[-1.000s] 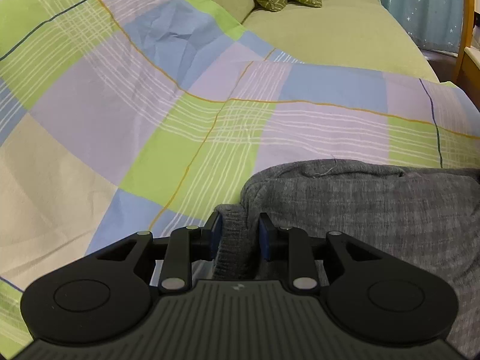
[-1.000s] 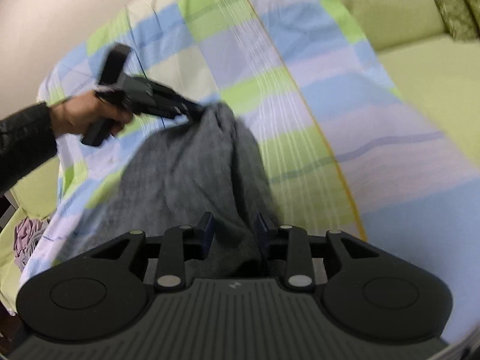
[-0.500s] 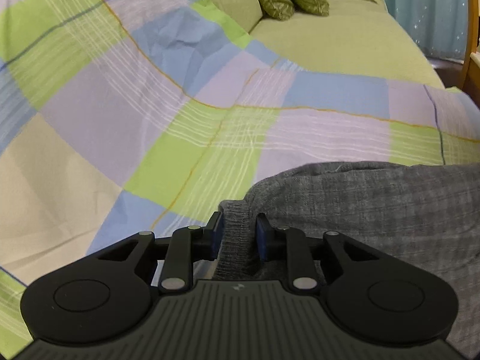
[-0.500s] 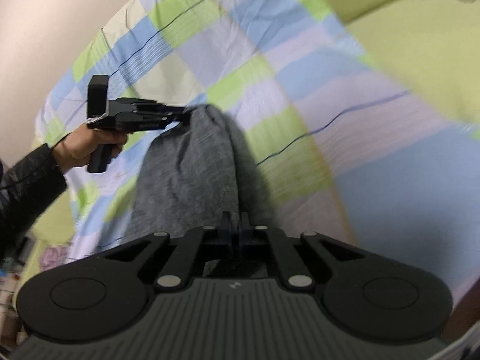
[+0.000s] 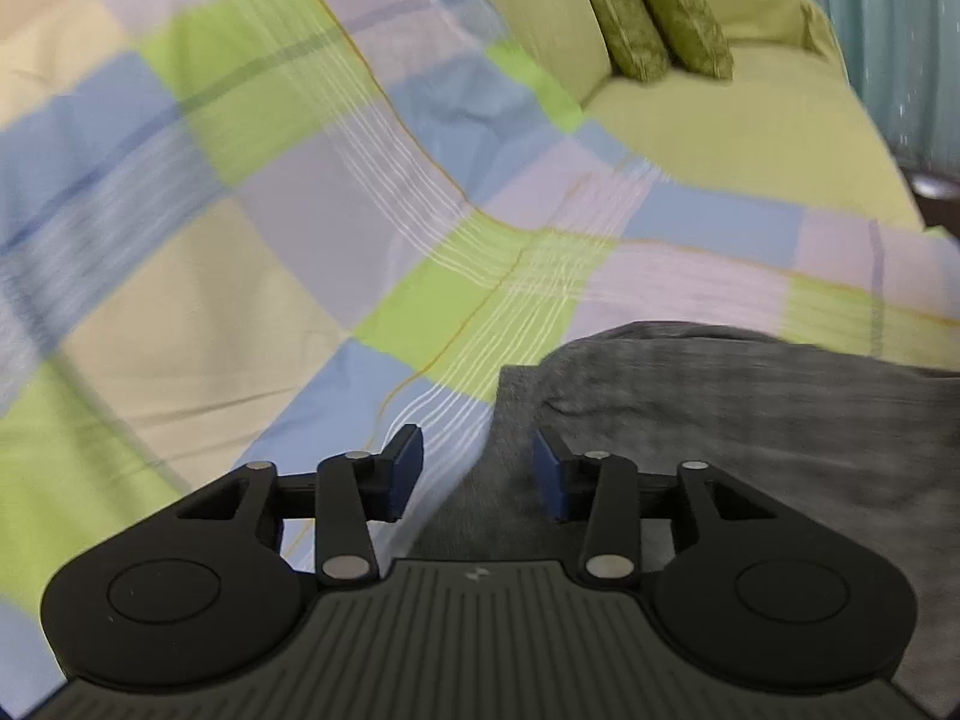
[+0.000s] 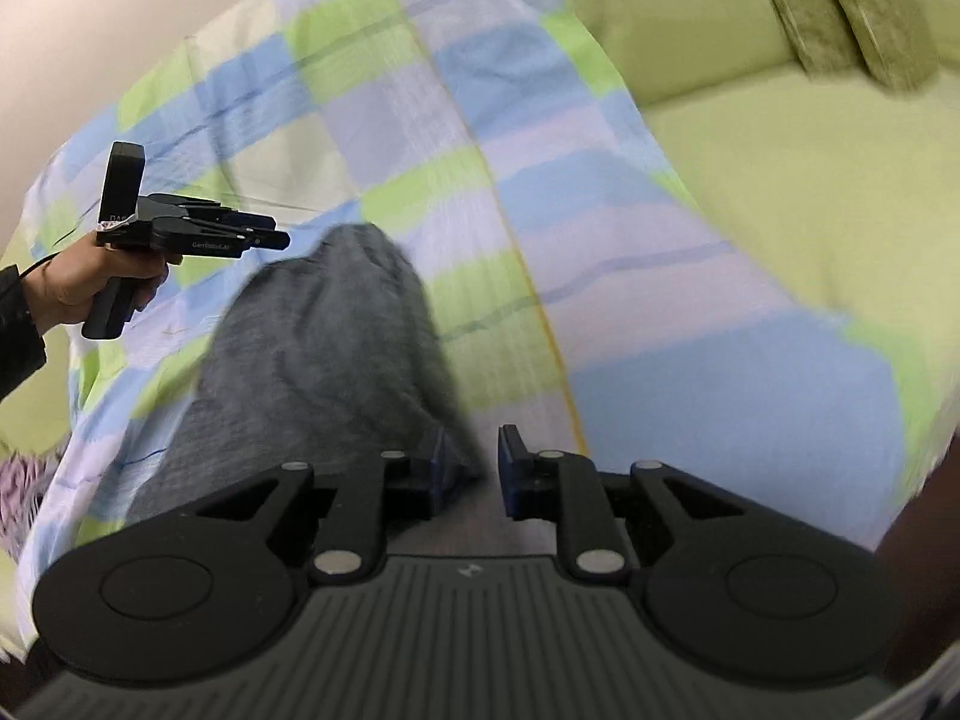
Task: Fold clothes
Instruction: 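Open both grippers and release the garment onto the sheet, then grasp the garment edge with the left gripper while the right gripper grasps beside it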
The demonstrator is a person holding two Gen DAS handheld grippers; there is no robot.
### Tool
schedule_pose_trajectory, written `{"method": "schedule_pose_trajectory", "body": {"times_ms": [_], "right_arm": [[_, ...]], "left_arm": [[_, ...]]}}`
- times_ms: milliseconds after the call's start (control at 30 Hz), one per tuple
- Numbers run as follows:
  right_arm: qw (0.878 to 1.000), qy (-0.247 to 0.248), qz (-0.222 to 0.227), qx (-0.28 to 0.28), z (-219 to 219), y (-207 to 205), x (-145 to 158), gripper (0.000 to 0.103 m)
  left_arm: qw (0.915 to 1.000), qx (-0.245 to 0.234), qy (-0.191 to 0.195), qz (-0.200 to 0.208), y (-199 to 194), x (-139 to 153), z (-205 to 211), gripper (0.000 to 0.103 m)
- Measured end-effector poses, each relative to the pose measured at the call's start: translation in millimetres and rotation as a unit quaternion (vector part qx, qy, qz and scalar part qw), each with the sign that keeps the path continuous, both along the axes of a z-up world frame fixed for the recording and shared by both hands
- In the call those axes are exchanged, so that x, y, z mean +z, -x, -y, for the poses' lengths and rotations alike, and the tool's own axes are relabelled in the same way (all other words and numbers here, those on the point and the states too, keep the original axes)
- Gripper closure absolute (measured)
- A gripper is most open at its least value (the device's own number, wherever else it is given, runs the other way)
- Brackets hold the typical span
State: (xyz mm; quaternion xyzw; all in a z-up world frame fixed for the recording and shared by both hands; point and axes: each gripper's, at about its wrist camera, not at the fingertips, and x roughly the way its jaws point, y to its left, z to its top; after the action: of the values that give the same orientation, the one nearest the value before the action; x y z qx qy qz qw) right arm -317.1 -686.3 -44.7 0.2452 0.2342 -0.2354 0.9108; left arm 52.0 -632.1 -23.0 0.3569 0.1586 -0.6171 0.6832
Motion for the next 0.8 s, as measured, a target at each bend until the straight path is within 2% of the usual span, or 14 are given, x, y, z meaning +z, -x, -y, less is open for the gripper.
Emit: {"method": "schedule_pose_trajectory", "body": {"times_ms": [67, 167, 267, 367, 467, 567, 700, 800], "right_arm": [[0.999, 0.021, -0.005, 0.038, -21.6, -10.2, 7.2, 0.074], [0.994, 0.054, -0.023, 0.09, -54.5, -27.9, 11.3, 0.071], [0.986, 0.086, -0.045, 0.138, -87.5, -46.8, 12.1, 0.063], [0.983, 0.078, -0.048, 0.158, -106.6, -61.6, 11.8, 0.059], [0.983, 0.079, -0.047, 0.158, -116.4, -67.6, 13.8, 0.055], [0.983, 0.089, -0.048, 0.151, -121.6, -70.5, 16.9, 0.054], [0.984, 0.088, -0.052, 0.143, -124.8, -70.6, 11.5, 0.049], [0.985, 0.084, -0.058, 0.139, -125.6, -70.7, 8.3, 0.048]], "left_arm": [[0.9998, 0.002, 0.013, -0.013, 10.5, 5.5, -39.2, 0.049], [0.9996, -0.005, 0.0, -0.028, 34.4, -2.1, -105.2, 0.049], [0.9989, -0.017, -0.042, -0.016, 71.5, -30.7, -168.7, 0.049], [0.9983, -0.005, -0.057, -0.015, 99.1, -54.8, -200.5, 0.049], [0.9976, 0.029, -0.036, -0.053, 111.3, -68.5, -206.4, 0.049], [0.9947, 0.075, -0.014, -0.069, 116.1, -79.2, -198.5, 0.049], [0.9821, 0.146, 0.027, -0.116, 117.9, -89.4, -184.2, 0.049], [0.968, 0.163, 0.074, -0.176, 112.4, -87.2, -187.1, 0.05]]}}
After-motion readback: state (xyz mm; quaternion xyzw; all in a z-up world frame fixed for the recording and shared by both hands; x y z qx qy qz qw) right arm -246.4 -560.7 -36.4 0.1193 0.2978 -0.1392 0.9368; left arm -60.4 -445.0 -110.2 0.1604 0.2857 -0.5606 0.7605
